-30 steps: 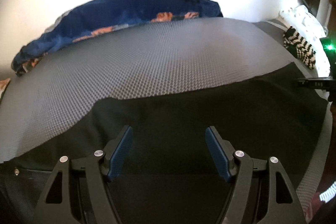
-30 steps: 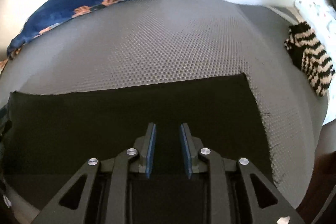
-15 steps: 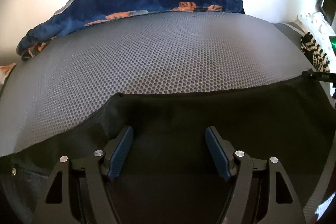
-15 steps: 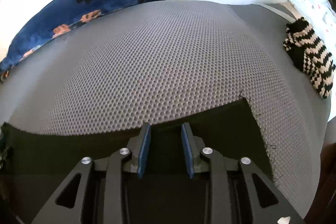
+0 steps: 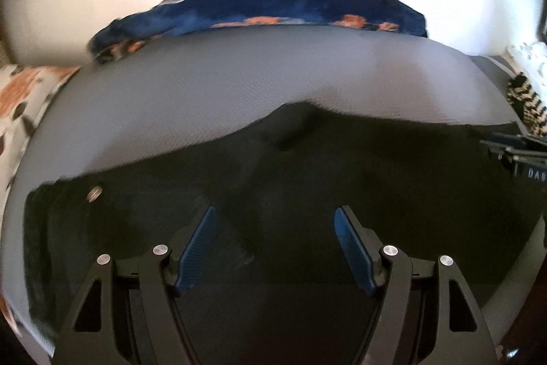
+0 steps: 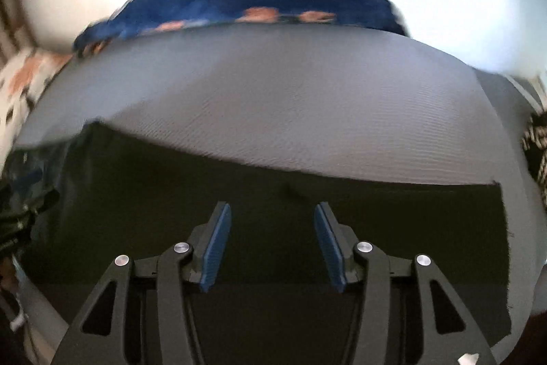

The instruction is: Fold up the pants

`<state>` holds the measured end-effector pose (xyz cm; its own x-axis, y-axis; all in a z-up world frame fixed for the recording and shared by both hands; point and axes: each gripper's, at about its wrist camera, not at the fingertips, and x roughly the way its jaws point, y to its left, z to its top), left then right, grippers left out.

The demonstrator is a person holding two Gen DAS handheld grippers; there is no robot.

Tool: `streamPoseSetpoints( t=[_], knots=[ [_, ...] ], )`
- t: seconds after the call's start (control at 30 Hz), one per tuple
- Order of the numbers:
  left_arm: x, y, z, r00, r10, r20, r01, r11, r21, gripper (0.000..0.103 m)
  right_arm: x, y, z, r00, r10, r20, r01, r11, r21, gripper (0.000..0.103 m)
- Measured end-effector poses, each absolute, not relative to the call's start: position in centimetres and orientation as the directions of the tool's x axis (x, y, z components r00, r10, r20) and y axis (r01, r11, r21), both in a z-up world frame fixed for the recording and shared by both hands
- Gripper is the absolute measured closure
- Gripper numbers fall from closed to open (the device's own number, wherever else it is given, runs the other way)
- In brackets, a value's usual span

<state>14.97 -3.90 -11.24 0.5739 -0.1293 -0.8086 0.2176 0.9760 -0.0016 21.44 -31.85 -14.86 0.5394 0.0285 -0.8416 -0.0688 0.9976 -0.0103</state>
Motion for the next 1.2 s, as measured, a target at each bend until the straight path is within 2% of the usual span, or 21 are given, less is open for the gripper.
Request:
streamPoseSetpoints(
  t=[0.07, 0.2, 0.33, 0.5, 0.8, 1.03, 1.13, 1.2],
  knots=[
    [14.2, -2.5, -11.4, 0.576, -0.109, -0.810, 0.186, 0.982, 0.000, 0.031, 21.2, -31.4, -15.6, 0.524, 0.035, -0.851, -0.073, 0.997, -0.004, 0.055],
    [13.3, 0.4, -12.4, 0.567, -0.071, -0.820, 0.117, 0.993, -0.005, 0.031, 20.2, -33.5, -16.7, 0.507, -0.041, -0.861, 0.003, 0.999, -0.046, 0.055],
    [12.5, 1.6, -12.5, 0.590, -0.085, -0.803, 0.123, 0.992, -0.014, 0.031, 18.5, -38.2, -16.8, 0.503, -0.079, -0.861, 0.121, 0.992, -0.020, 0.046],
    [12.4, 1.0, -12.8, 0.596, -0.058, -0.801, 0.112, 0.994, 0.011, 0.028, 16.4, -42.3, -16.3, 0.482, -0.133, -0.866, 0.244, 0.970, -0.013, 0.044],
    [12.1, 0.9, -12.0, 0.579, -0.102, -0.809, 0.090, 0.994, -0.061, 0.027, 7.7, -49.9, -13.3, 0.519, -0.012, -0.855, 0.459, 0.847, 0.267, 0.043],
    [11.9, 0.2, -11.9, 0.557, -0.129, -0.820, 0.096, 0.991, -0.091, 0.027, 2.7, -55.3, -15.0, 0.532, 0.030, -0.846, 0.593, 0.700, 0.398, 0.043],
    [11.8, 0.2, -11.9, 0.547, -0.135, -0.826, 0.094, 0.991, -0.099, 0.027, 2.5, -56.8, -16.4, 0.570, 0.069, -0.819, 0.603, 0.642, 0.474, 0.050],
    [11.6, 0.3, -11.7, 0.548, -0.135, -0.826, 0.093, 0.991, -0.101, 0.027, 2.8, -57.7, -17.3, 0.594, 0.086, -0.800, 0.604, 0.609, 0.514, 0.061]
  ],
)
